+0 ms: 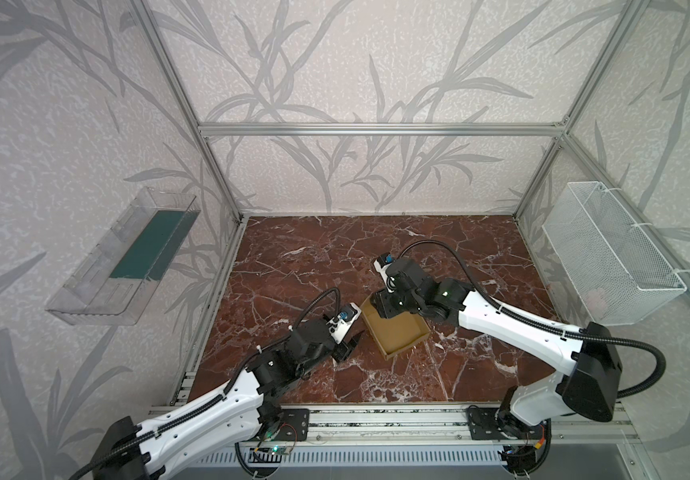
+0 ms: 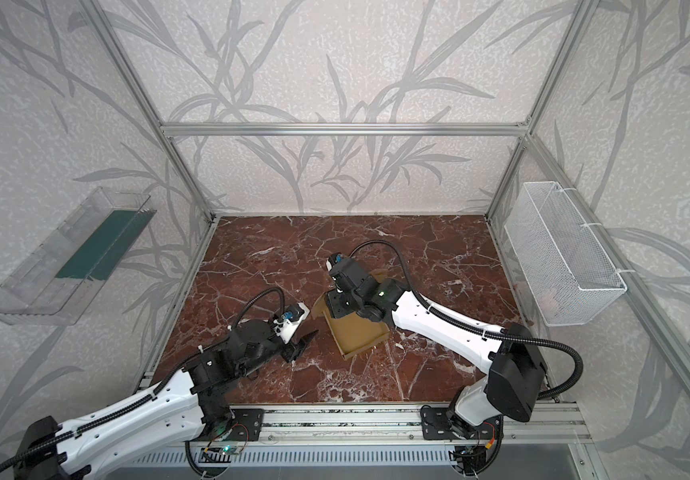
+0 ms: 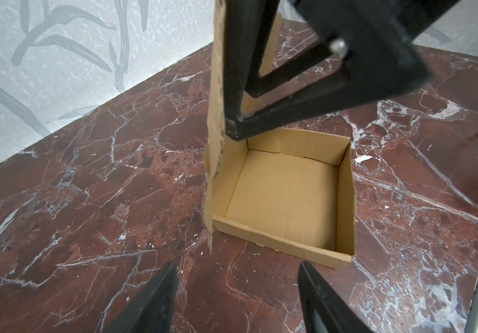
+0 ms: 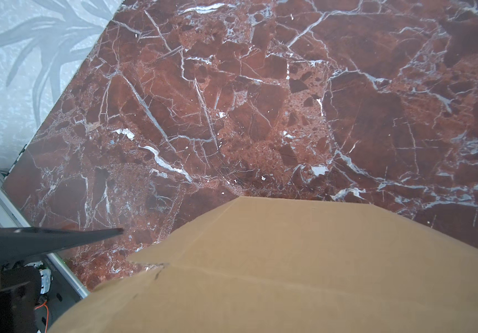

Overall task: Assemble paper box
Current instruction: Pick up the paper box from the center of the table.

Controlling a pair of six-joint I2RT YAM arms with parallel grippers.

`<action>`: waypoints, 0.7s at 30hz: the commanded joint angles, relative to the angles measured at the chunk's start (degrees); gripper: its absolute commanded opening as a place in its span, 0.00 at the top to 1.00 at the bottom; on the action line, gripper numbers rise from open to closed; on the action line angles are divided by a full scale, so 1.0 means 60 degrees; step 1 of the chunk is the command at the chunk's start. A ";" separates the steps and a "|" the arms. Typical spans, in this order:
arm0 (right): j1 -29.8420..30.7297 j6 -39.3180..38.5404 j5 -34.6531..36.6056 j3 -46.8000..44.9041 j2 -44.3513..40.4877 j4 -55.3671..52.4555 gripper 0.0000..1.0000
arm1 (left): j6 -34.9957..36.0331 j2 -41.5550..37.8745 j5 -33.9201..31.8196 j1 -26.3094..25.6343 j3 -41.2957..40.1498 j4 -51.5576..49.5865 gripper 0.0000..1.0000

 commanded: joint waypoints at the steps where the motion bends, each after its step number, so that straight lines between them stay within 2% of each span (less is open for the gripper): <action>1: -0.0187 -0.0240 -0.0415 0.0414 0.0258 -0.0170 0.43 | 0.0564 0.0436 0.0643 0.0252 -0.0202 0.1580 0.34; 3: -0.0297 -0.0255 -0.0560 0.0511 0.0398 -0.0201 0.43 | 0.0613 0.0781 0.0793 0.0433 -0.0267 0.2006 0.37; 6: -0.0447 -0.0328 -0.0702 0.0581 0.0519 -0.0202 0.43 | 0.0516 0.1241 0.1034 0.0849 -0.0438 0.2812 0.49; 13: -0.0704 -0.0362 -0.0949 0.0606 0.0578 -0.0070 0.43 | -0.0084 0.2104 0.1956 0.1598 -0.0325 0.3544 0.61; 21: -0.0827 -0.0391 -0.1131 0.0730 0.0773 0.0064 0.43 | -0.0173 0.2976 0.2460 0.1913 -0.0105 0.3758 0.68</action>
